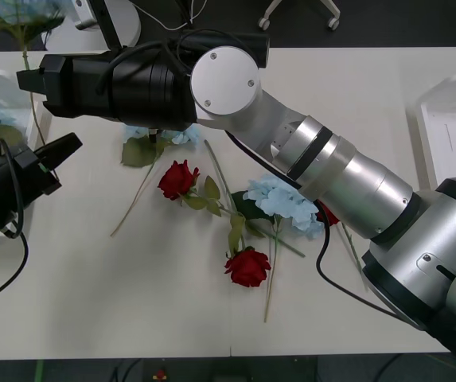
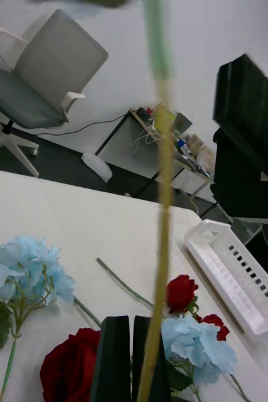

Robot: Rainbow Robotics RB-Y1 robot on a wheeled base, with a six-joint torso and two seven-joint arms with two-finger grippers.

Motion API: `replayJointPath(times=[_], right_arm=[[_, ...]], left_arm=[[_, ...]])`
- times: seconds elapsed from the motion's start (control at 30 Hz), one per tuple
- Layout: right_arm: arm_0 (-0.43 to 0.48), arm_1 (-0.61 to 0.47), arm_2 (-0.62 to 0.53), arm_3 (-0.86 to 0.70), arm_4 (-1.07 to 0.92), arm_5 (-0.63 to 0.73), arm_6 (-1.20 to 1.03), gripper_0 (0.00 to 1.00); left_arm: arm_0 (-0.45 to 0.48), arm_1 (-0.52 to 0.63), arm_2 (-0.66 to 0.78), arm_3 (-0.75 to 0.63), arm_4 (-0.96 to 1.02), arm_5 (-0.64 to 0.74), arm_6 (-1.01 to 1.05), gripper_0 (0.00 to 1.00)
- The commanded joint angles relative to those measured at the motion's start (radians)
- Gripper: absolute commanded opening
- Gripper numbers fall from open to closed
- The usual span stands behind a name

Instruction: Put the red flowers into the right box and the blue flowers into the left box

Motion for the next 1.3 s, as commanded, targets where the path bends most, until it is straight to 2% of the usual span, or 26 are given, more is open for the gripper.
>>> replayJointPath(times=[0.03,0.1,0.3,0.53,0.67,0.87,0.93,1.13,1.3], right_arm=[[-0.050,-0.002,0.010,-0.025,-0.013,0.001,-0.037,0.93],[-0.050,-0.014,0.010,-0.025,-0.013,0.001,-0.037,1.00],[-0.050,-0.054,0.010,-0.025,-0.011,0.001,-0.037,1.00],[-0.050,-0.149,0.010,0.009,-0.010,0.115,-0.084,1.00],[-0.050,-0.231,0.009,0.058,0.007,0.225,-0.116,1.00],[-0.050,-0.333,-0.001,0.096,0.113,0.392,-0.205,1.00],[-0.051,-0.358,-0.013,0.096,0.156,0.438,-0.235,1.00],[-0.050,-0.436,-0.070,0.094,0.361,0.675,-0.350,1.00],[-0.050,-0.471,-0.077,0.094,0.578,0.872,-0.423,1.00]], left_arm=[[-0.036,-0.015,0.054,-0.009,-0.003,-0.010,0.069,0.00],[-0.053,0.005,0.077,0.037,-0.037,-0.002,0.080,0.00],[-0.167,0.013,0.147,0.247,-0.156,0.087,0.152,0.00],[-0.349,0.056,0.204,0.491,-0.483,0.095,0.325,0.00],[-0.423,0.057,0.228,0.574,-0.747,0.004,0.439,0.00],[-0.481,0.065,0.282,0.588,-1.170,0.016,0.667,0.00],[-0.489,0.073,0.302,0.586,-1.239,0.043,0.702,0.00],[-0.496,0.116,0.403,0.552,-1.460,0.188,0.751,0.00],[-0.458,0.139,0.483,0.428,-1.641,0.365,0.759,0.00]])
